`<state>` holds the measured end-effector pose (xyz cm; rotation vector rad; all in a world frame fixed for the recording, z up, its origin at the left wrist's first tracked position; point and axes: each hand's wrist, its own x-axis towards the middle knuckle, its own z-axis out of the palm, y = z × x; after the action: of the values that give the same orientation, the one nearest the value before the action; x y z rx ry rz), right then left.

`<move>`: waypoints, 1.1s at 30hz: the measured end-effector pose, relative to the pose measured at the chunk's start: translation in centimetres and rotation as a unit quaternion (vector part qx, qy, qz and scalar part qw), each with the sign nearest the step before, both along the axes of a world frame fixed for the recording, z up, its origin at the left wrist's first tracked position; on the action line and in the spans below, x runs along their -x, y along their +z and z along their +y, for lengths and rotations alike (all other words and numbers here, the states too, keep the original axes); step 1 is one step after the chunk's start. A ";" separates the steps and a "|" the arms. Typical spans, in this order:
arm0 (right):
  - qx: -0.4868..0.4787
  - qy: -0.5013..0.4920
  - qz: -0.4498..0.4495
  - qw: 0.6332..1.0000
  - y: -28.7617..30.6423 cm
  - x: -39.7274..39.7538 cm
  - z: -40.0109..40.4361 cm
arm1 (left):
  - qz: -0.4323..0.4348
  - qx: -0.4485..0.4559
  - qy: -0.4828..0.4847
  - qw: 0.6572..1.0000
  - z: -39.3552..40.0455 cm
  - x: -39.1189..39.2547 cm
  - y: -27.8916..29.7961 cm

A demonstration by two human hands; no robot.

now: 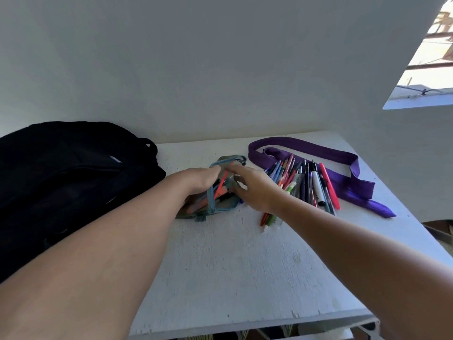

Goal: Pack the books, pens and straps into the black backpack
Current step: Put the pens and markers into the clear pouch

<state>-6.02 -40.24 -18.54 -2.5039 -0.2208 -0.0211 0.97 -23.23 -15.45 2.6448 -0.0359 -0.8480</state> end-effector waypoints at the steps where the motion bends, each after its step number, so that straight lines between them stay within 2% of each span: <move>1: -0.022 -0.015 -0.022 0.999 -0.1 0.1 -0.2 | 0.012 0.001 -0.001 1.000 0.2 -0.3 -0.2; 3: -0.024 -0.040 -0.059 0.997 0.0 0.2 -1.2 | 0.034 -0.008 -0.017 0.999 0.3 -0.6 -0.4; 5: 0.028 -0.043 -0.063 0.997 0.4 0.4 -2.3 | 0.033 -0.013 -0.012 0.999 0.3 -0.5 -0.4; 10: 0.201 0.041 0.055 0.977 1.0 1.0 -4.1 | 0.058 0.016 -0.003 0.998 0.1 -0.8 -1.0; 16: 0.307 0.078 -0.015 0.949 0.2 1.2 -3.8 | 0.043 -0.016 -0.056 0.997 0.3 -0.6 -1.3; 19: 0.336 0.094 -0.043 0.936 -0.2 1.1 -3.8 | 0.023 -0.027 -0.069 0.997 0.3 -0.5 -1.5; 28: 0.383 0.157 -0.021 0.910 0.4 0.3 -3.6 | 0.005 -0.025 -0.069 0.997 0.0 -0.2 -1.1; 33: 0.398 0.189 -0.076 0.895 -0.3 0.6 -3.9 | 0.002 -0.025 -0.062 0.998 0.1 -0.5 -1.6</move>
<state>-6.58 -44.16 -18.83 -3.2163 -0.9447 0.0426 1.45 -23.15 -17.06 2.7111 -0.1807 -0.9051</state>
